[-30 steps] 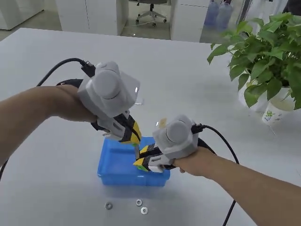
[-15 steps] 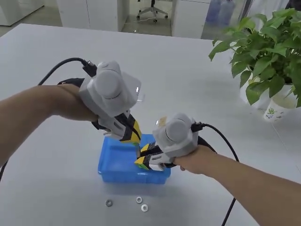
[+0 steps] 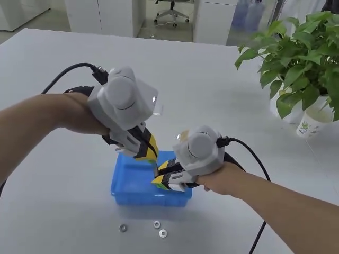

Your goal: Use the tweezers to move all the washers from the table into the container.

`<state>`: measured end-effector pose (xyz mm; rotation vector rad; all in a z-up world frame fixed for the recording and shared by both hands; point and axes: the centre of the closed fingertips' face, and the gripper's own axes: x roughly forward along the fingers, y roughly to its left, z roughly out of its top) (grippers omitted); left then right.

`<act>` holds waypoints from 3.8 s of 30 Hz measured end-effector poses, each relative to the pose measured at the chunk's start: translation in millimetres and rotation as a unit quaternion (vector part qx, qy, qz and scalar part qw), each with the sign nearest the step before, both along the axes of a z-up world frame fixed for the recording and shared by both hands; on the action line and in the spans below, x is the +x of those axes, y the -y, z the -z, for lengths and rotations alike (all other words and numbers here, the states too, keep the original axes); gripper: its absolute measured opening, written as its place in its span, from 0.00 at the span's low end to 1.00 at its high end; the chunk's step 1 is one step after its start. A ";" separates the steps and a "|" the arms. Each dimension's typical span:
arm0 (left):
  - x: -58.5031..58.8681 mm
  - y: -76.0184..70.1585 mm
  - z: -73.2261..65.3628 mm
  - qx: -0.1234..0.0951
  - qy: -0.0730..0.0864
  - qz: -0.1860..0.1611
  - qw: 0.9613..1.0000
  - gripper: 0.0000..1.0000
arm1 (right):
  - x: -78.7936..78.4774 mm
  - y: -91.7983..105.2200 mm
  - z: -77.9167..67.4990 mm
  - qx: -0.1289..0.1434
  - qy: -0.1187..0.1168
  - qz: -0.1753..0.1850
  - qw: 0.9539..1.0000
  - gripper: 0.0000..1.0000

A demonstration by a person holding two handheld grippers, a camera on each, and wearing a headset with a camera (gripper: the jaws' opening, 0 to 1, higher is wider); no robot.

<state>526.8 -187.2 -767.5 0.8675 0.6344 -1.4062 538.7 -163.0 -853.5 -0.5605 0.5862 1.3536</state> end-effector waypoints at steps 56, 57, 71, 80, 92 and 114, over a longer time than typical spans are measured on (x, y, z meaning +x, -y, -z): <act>-64.0 0.3 -40.9 0.007 0.008 0.023 1.000 0.05 | -63.0 -2.7 -52.3 0.029 0.046 0.004 0.999 0.13; -65.6 1.1 -38.6 0.008 0.007 0.025 1.000 0.05 | -64.7 -2.3 -50.5 0.028 0.044 0.003 0.999 0.13; -76.7 11.9 -17.8 0.011 -0.009 0.043 0.999 0.05 | -77.3 6.1 -29.0 0.019 0.030 0.005 0.999 0.13; -79.7 12.8 -5.4 0.020 -0.015 0.048 0.999 0.05 | -84.0 7.4 -18.5 0.014 0.028 0.009 0.999 0.13; -83.2 12.4 2.4 0.018 -0.026 0.051 0.998 0.05 | -89.9 7.4 -8.0 0.015 0.029 0.013 0.999 0.13; -88.9 16.5 12.6 0.017 -0.040 0.061 0.997 0.05 | -91.9 9.3 6.9 0.018 0.025 0.027 0.999 0.13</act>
